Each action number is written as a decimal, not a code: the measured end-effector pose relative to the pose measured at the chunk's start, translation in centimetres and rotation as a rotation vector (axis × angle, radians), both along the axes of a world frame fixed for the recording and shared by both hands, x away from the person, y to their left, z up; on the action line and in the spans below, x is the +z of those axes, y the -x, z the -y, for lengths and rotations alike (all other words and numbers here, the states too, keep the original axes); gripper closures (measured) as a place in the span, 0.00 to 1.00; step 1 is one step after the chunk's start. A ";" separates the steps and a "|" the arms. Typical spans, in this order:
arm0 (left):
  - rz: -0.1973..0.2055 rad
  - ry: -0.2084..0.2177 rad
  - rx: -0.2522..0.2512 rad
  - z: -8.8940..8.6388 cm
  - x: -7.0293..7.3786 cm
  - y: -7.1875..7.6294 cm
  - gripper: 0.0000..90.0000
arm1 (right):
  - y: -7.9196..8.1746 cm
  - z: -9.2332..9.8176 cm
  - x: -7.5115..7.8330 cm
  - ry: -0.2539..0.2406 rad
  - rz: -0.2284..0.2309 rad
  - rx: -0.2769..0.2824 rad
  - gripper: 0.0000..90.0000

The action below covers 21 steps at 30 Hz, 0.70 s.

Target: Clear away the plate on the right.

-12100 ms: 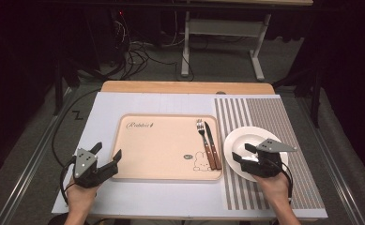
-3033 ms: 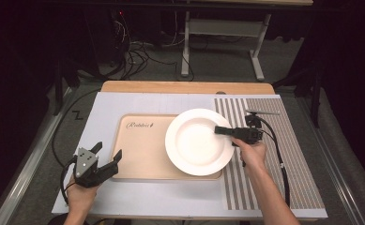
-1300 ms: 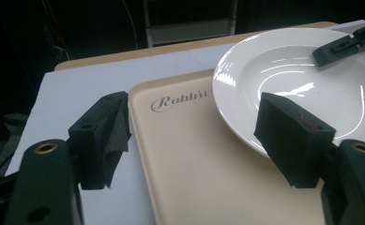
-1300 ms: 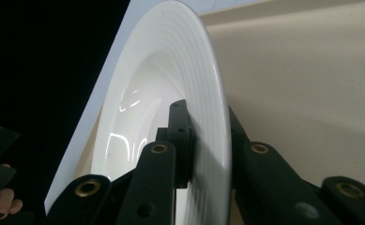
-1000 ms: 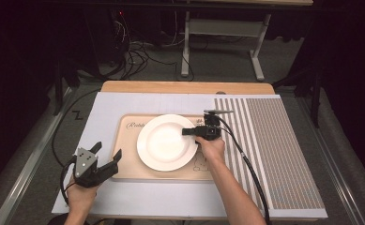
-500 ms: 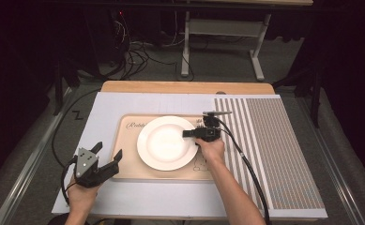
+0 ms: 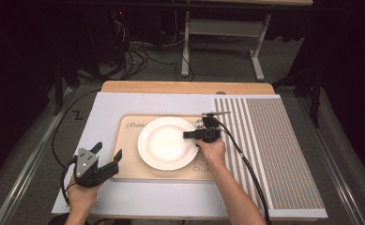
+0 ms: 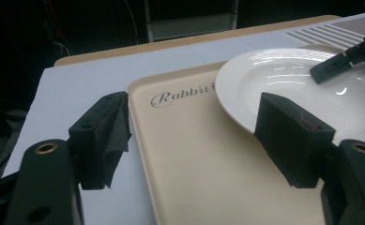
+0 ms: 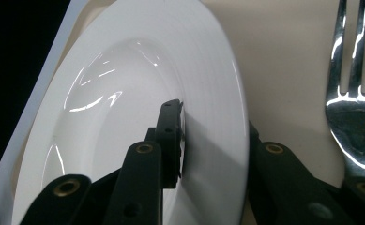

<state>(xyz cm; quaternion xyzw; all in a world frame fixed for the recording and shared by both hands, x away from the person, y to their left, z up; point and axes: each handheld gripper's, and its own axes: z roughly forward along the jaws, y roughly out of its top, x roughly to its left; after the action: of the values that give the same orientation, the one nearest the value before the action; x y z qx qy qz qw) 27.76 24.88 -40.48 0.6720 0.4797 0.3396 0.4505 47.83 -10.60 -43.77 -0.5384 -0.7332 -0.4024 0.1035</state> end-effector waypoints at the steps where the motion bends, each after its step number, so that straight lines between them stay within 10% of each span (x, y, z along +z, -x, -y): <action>1: 0.000 0.000 0.000 0.0 0.0 0.0 0.30 | 0.0 0.0 0.0 -0.002 0.000 -0.001 0.81; 21: 0.002 0.000 -0.001 -0.1 0.0 0.0 0.30 | 0.1 1.2 0.5 -0.009 0.032 -0.009 0.71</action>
<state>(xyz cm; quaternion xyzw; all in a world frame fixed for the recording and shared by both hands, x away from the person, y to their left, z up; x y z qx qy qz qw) 27.72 24.96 -40.49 0.6721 0.4788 0.3399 0.4511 47.77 -11.78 -43.29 -0.5346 -0.7305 -0.4146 0.0926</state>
